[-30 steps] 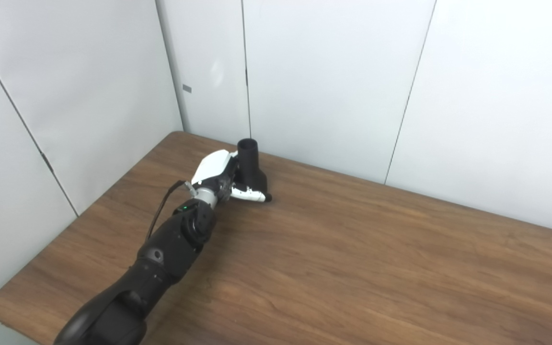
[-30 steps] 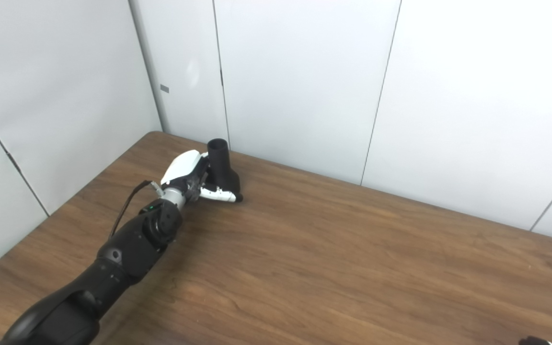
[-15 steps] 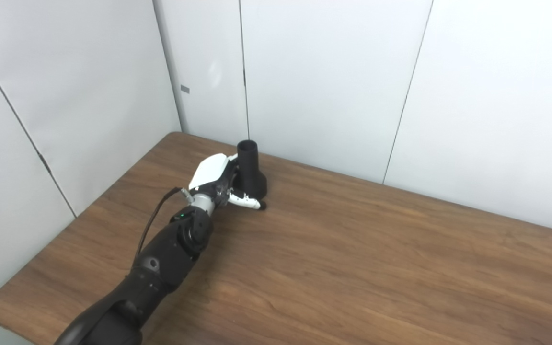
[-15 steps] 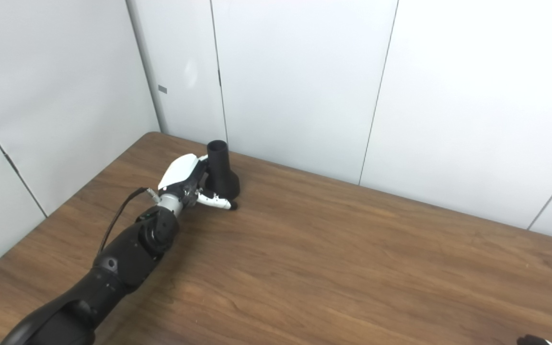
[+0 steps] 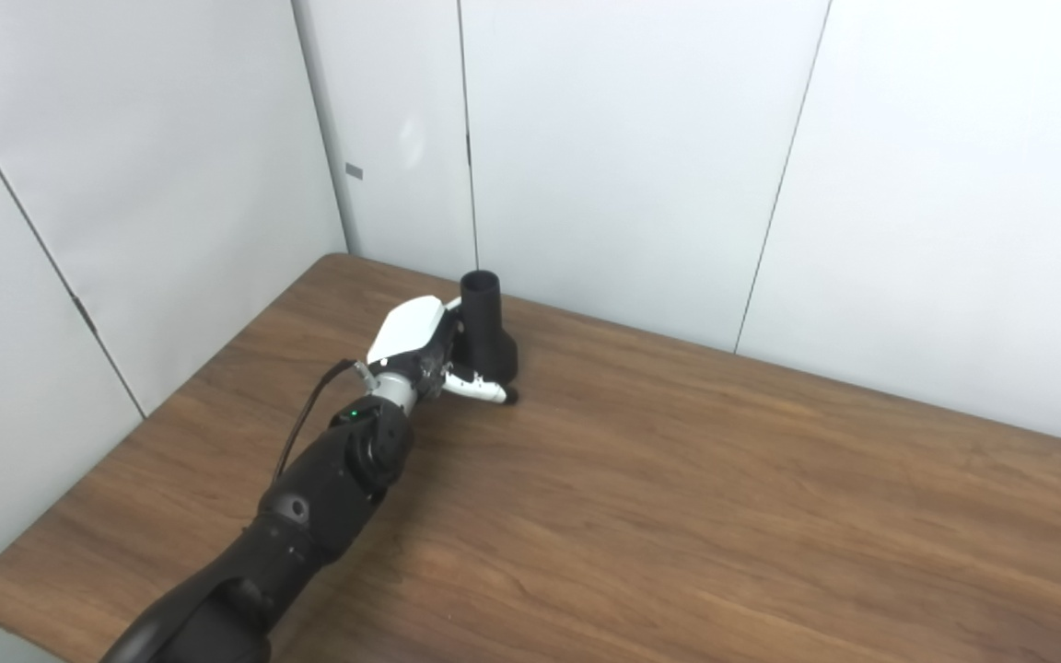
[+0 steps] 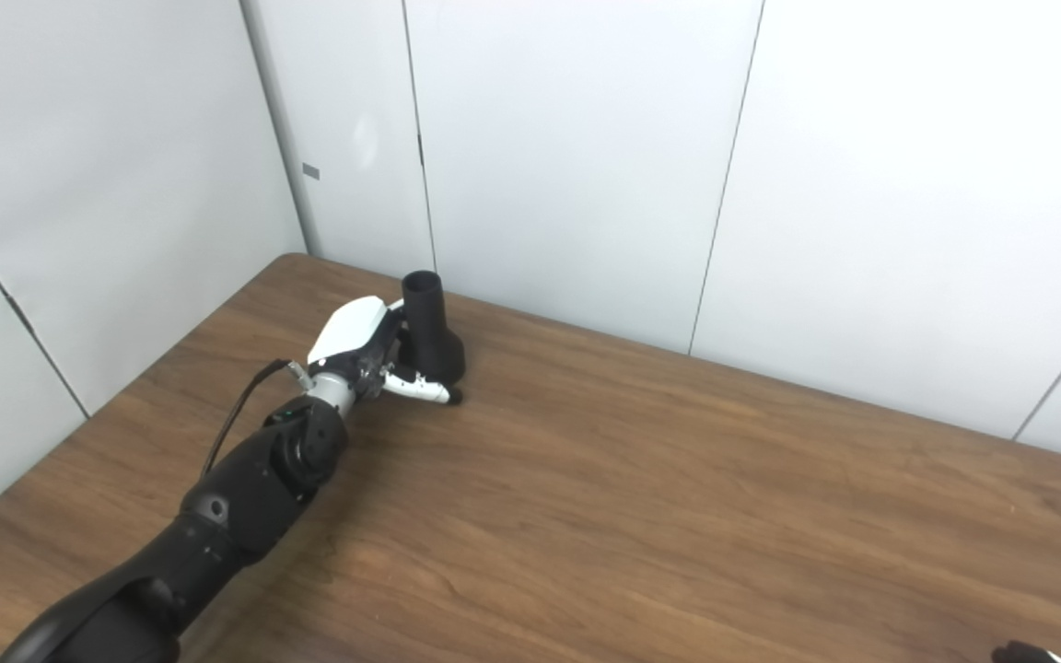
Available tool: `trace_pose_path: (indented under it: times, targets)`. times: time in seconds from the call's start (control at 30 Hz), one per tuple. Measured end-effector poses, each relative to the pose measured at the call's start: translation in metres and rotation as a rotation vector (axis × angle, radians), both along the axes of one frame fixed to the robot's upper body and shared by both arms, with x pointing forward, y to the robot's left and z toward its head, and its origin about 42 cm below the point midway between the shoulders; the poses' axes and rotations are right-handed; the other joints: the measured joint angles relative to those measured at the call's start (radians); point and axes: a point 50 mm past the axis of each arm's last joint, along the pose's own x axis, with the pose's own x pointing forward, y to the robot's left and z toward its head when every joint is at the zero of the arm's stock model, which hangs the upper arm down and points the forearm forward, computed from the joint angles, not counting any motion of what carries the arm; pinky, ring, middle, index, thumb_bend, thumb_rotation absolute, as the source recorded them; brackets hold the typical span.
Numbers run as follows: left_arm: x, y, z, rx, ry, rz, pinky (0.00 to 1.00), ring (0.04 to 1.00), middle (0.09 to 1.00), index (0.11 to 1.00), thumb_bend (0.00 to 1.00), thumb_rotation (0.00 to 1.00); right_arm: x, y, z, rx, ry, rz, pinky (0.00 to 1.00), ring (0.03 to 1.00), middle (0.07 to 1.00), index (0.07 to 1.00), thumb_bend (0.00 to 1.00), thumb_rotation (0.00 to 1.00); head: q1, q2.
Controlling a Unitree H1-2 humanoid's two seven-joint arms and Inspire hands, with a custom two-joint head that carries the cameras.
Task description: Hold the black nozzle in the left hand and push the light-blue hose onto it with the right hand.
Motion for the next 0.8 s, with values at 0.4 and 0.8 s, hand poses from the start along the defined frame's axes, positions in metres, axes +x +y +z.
trace_pose_path:
  times: [0.4, 0.8]
  targets:
    - [-0.0046, -0.0022, -0.0031, 0.068, -0.044, -0.016, 0.33, 0.420, 0.575, 0.577, 0.93, 0.01, -0.0026, 0.0002, 0.0008, -0.001, 0.002, 0.003, 0.53, 0.647, 0.686, 0.651, 0.22, 0.39, -0.005, 0.003]
    - [-0.0078, -0.0039, -0.0089, 0.106, -0.052, -0.090, 0.33, 0.380, 0.437, 0.513, 0.52, 0.00, -0.0046, -0.0011, 0.0012, -0.034, 0.006, 0.010, 0.55, 0.662, 0.703, 0.681, 0.21, 0.17, -0.005, 0.006]
